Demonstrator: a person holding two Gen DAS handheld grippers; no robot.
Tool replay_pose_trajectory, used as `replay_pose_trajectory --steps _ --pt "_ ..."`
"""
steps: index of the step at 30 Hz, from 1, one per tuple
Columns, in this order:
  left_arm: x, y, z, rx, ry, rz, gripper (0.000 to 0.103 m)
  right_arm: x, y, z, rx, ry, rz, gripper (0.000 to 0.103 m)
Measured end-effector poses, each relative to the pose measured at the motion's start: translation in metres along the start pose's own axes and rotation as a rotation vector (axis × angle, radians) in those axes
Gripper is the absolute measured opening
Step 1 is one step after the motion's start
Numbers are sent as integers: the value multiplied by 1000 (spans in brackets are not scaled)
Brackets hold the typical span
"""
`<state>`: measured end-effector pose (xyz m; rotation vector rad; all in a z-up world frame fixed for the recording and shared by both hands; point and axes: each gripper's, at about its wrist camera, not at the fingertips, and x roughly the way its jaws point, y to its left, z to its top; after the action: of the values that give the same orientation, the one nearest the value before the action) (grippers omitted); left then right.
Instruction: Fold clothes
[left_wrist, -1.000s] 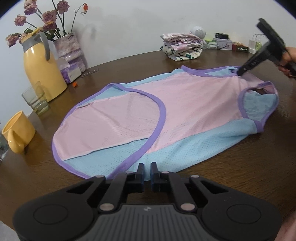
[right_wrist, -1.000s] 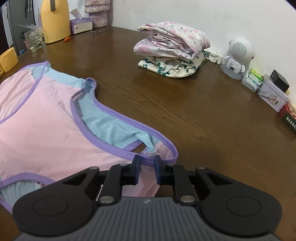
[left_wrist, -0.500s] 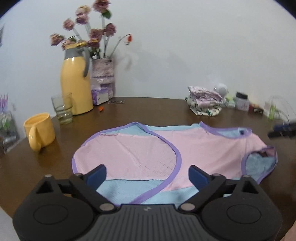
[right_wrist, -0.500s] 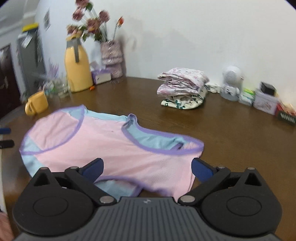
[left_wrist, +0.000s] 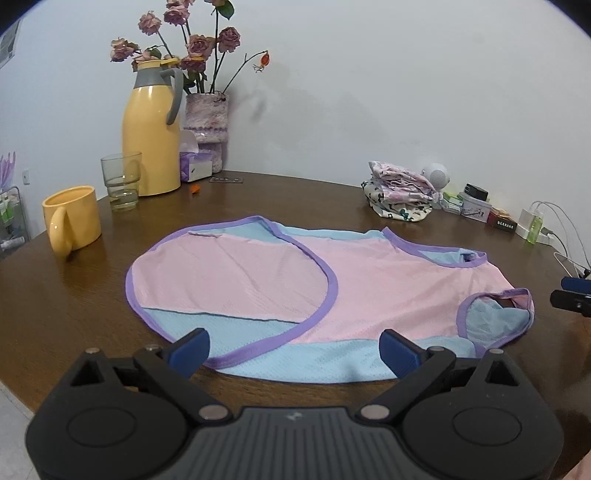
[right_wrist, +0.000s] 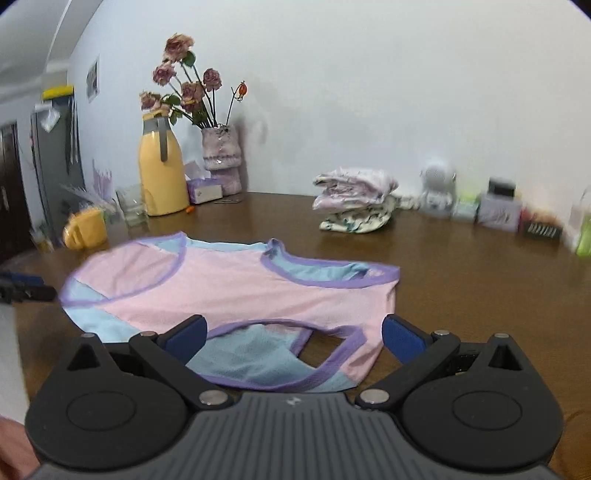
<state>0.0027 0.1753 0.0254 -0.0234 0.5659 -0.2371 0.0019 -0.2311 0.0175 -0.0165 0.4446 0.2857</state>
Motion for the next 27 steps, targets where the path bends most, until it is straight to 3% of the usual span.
replay_pose_trajectory --steps 5,10,12,15,17,21,22,25,27 --pt "-1 -10 -3 83 25 -25 95 -6 4 4 -51 47 28 103" --pt "6 -29 -7 259 81 -95 70 1 1 7 -155 145 6 102" --pt "9 -37 -8 334 104 -121 61 7 1 8 -226 193 10 98" --pt "18 -44 -6 473 137 -124 53 15 3 11 -308 254 42 79" --pt "22 -42 -4 521 152 -113 52 16 11 13 -359 265 87 69" --pt "29 -33 2 599 176 -91 52 21 46 24 -464 242 286 67" --pt "29 -28 3 608 179 -86 51 26 57 26 -497 245 333 61" --pt "30 -16 4 639 197 -91 44 46 89 27 -629 275 434 45" --pt "28 -10 1 680 199 -114 40 60 108 26 -730 292 473 43"
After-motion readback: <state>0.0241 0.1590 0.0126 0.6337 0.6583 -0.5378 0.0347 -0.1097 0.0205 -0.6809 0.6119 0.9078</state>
